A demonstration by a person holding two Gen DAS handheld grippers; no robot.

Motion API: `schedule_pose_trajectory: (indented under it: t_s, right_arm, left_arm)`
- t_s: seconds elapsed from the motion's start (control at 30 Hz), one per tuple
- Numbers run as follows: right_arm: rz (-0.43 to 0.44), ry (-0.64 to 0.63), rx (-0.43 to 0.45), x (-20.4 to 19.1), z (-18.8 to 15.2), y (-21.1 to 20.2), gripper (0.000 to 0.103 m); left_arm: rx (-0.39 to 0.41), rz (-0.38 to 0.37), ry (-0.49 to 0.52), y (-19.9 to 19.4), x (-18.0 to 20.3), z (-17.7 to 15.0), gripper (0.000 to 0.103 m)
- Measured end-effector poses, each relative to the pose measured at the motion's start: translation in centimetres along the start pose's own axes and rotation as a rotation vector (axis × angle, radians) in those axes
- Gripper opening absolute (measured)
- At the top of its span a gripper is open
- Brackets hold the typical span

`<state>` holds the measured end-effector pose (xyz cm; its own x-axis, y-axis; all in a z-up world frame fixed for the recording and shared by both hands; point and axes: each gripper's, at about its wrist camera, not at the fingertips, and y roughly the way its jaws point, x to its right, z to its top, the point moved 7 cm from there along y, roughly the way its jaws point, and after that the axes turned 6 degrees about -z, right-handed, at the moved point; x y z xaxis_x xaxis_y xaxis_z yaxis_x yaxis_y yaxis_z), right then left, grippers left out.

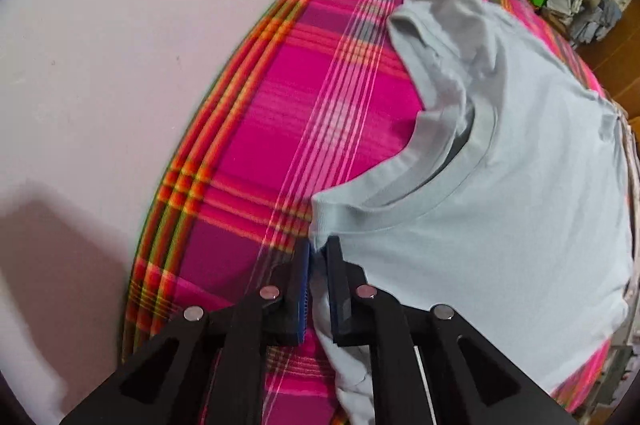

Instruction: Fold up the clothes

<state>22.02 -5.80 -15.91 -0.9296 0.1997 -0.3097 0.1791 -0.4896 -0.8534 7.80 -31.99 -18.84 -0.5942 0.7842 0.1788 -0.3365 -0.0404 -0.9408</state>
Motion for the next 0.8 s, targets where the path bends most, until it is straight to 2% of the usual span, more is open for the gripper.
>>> schedule_pose_trajectory:
  t_s: [0.03, 0.17, 0.2, 0.23, 0.3, 0.37, 0.4, 0.53, 0.57, 0.63, 0.67, 0.73, 0.8]
  right_arm:
    - [-0.012, 0.009, 0.010, 0.2, 0.1, -0.6, 0.020]
    - [-0.077, -0.026, 0.071, 0.4, -0.2, -4.9, 0.021]
    - [-0.084, -0.023, 0.092, 0.6, -0.4, -6.2, 0.022]
    - [-0.080, 0.003, 0.103, 1.1, -0.9, -7.4, 0.026]
    - [-0.075, 0.053, 0.124, 2.1, -1.9, -9.7, 0.027]
    - [-0.118, 0.076, 0.124, 3.3, -2.8, -10.8, 0.028]
    - [-0.179, 0.089, 0.117, 4.1, -3.6, -11.0, 0.028]
    - [-0.296, 0.181, 0.061, 7.4, -6.5, -10.7, 0.028]
    - [-0.339, 0.166, 0.051, 7.8, -7.1, -10.6, 0.029]
    - [-0.374, 0.131, 0.050, 7.9, -7.3, -10.5, 0.029]
    - [-0.379, 0.126, 0.053, 7.9, -7.3, -10.4, 0.029]
    - [-0.322, 0.164, 0.061, 8.2, -6.9, -9.9, 0.029]
    - [-0.279, 0.240, 0.088, 9.0, -6.2, -9.9, 0.029]
  left_arm:
    - [-0.011, 0.003, 0.018, 0.1, 0.3, -0.1, 0.011]
    - [-0.039, -0.034, 0.026, -0.6, 0.1, -0.8, 0.016]
    - [-0.029, -0.034, 0.025, -1.1, -0.2, -1.0, 0.022]
    - [-0.020, -0.024, 0.029, -1.4, -0.5, -1.2, 0.035]
    - [-0.013, -0.006, 0.023, -2.4, -1.3, -2.2, 0.041]
    - [-0.036, -0.023, 0.017, -3.1, -1.6, -3.7, 0.041]
    - [-0.042, -0.028, 0.011, -3.6, -1.7, -4.6, 0.041]
    - [-0.097, -0.112, 0.012, -5.1, -0.2, -9.6, 0.041]
    - [-0.115, -0.136, 0.017, -5.7, -0.5, -11.5, 0.041]
    - [-0.167, -0.168, 0.013, -5.6, 0.1, -14.4, 0.041]
    - [-0.193, -0.181, 0.006, -5.3, 0.3, -15.5, 0.041]
    - [-0.241, -0.200, -0.015, -4.7, 0.6, -17.6, 0.041]
    - [-0.223, -0.203, -0.027, -4.6, 0.7, -18.3, 0.043]
